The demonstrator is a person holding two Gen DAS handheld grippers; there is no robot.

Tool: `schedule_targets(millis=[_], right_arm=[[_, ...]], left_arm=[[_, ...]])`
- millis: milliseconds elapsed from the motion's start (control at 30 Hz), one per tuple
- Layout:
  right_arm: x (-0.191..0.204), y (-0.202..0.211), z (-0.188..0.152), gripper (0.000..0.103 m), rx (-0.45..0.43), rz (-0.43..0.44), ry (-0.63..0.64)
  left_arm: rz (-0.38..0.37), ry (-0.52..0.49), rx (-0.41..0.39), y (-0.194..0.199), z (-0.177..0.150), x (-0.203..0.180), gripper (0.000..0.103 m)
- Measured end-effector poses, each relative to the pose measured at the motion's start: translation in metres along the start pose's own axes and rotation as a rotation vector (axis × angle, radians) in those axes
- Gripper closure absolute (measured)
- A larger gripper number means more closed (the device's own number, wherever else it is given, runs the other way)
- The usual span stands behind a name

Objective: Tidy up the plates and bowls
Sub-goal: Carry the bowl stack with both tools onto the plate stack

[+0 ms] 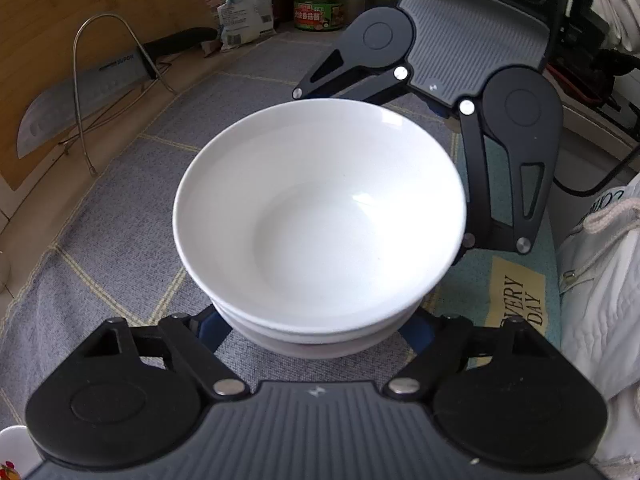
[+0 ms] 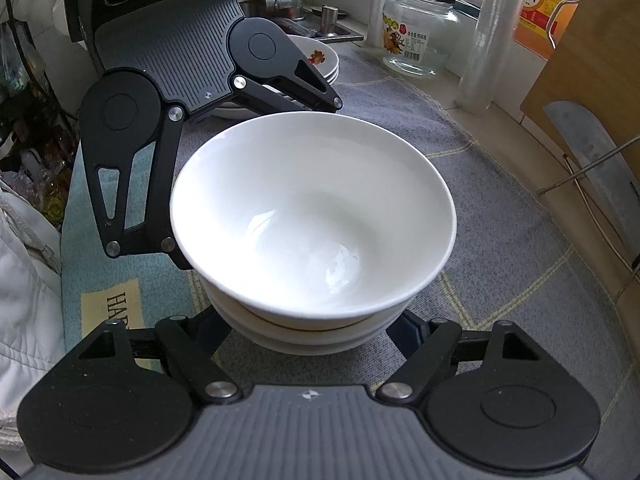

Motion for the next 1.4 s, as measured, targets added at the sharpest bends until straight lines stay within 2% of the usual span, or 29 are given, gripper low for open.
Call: schedule_targets(millis=[567, 800, 1067, 1400], right_arm=[[0.001, 0.004, 0.003, 0.018, 0.017, -0.010, 0.014], [0.004, 0.014, 0.007, 0.018, 0.004, -0.019, 0.044], [0.007, 0.022, 0.023, 0.018, -0.037, 0.040, 0.118], [0.015, 0.020, 0.069, 0.018, -0.080, 0.094, 0.219]], left_arm=[[0.001, 0.024, 0.011, -0.001, 0.003, -0.001, 0.018], [0.047, 0.021, 0.005, 0.006, 0.006, -0.010, 0.018], [0.119, 0.091, 0.018, 0.025, 0.006, -0.021, 0.018], [0.203, 0.179, -0.007, 0.070, -0.010, -0.019, 0.018]])
Point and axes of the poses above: each gripper's, at about its wrist camera, not at the fingertips, and y roughly against the way its jaws point, x to its left, z to its top, the point moved 5 cm from there along -y, roughly the way its jaws point, and after that the axes turned 11 degrees about -z, right-handed, at the moved point
